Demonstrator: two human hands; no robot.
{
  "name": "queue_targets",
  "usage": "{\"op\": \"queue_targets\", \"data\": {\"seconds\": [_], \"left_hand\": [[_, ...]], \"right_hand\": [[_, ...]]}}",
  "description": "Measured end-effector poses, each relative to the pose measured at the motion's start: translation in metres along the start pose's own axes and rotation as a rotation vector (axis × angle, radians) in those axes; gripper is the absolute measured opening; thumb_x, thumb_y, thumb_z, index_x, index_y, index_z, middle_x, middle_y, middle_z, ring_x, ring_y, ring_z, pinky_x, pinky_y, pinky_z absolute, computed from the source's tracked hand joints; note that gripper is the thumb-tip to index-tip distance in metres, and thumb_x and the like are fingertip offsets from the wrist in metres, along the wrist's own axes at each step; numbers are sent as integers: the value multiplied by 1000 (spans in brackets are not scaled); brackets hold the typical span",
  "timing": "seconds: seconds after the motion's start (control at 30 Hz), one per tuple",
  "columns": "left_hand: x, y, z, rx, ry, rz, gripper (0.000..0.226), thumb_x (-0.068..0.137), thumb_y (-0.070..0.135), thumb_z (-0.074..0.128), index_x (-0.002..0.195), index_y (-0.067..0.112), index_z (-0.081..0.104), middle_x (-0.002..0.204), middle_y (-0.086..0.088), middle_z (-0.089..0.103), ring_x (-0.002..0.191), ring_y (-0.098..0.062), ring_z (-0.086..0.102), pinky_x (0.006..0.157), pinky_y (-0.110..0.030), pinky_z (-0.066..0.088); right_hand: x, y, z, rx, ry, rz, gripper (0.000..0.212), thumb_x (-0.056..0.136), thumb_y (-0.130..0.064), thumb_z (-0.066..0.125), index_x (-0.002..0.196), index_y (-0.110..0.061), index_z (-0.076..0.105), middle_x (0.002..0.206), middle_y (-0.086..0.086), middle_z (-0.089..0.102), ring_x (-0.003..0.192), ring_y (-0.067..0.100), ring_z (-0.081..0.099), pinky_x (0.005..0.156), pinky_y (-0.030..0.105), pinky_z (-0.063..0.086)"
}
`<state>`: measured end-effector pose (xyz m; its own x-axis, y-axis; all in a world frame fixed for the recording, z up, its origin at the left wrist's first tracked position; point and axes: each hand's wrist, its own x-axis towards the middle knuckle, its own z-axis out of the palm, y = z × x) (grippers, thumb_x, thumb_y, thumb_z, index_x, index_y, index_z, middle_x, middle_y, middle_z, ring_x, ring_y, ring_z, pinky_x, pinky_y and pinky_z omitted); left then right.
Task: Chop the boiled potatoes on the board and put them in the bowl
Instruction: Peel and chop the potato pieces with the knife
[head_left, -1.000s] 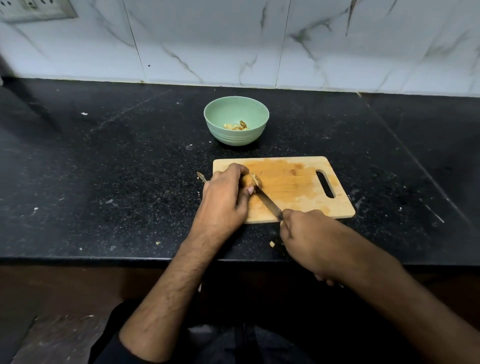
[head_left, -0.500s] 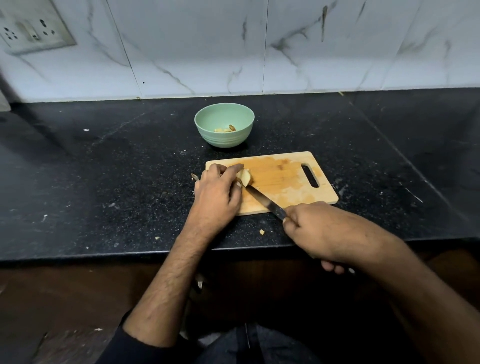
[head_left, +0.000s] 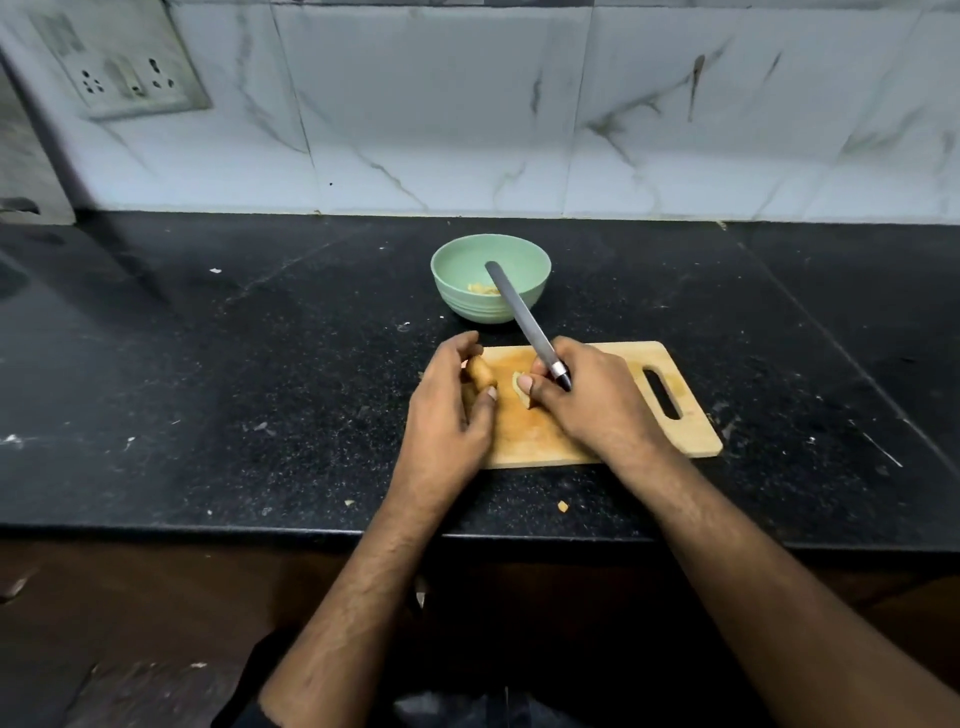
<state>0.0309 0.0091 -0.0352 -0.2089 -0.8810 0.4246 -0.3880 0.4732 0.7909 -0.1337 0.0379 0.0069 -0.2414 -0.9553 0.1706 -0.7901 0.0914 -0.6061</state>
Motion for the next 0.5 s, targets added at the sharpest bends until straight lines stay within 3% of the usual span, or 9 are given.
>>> {"op": "queue_targets", "data": {"seconds": [0.1,0.2,0.33,0.43,0.5], "left_hand": [[3,-1,-1,-24,10,-21,56,89,6,67,141,16,46,133,6,61,122,-3,57,106,-31,45],[6,-1,0,-14,15,-18,57,88,5,67,140,17,46,134,7,61,125,-4,55,109,-35,44],[7,-1,1,19,9,-28,59,87,10,69,140,23,44,133,13,61,121,-9,58,106,-44,46],[6,2,2,85,-58,-24,63,88,21,66,143,30,38,132,17,59,119,-10,55,108,-49,41],[6,6,4,188,-140,-18,68,90,23,65,149,28,32,126,17,55,117,-10,47,112,-45,32]], "right_hand": [[-1,-2,6,10,-11,-21,24,85,-43,77,89,-27,59,80,-11,63,73,5,56,63,30,44],[-4,-5,10,40,-34,-15,29,81,-41,81,90,-27,58,83,-11,65,75,8,60,66,31,50],[-5,0,-4,77,68,55,30,82,-32,82,96,-28,57,89,-14,64,78,-5,56,60,18,39],[0,18,-26,-40,152,102,33,83,-29,82,100,-29,54,87,-16,62,81,5,61,67,25,42],[2,31,-34,-139,143,119,33,84,-29,81,100,-29,52,85,-16,60,83,13,63,73,30,46]]}}
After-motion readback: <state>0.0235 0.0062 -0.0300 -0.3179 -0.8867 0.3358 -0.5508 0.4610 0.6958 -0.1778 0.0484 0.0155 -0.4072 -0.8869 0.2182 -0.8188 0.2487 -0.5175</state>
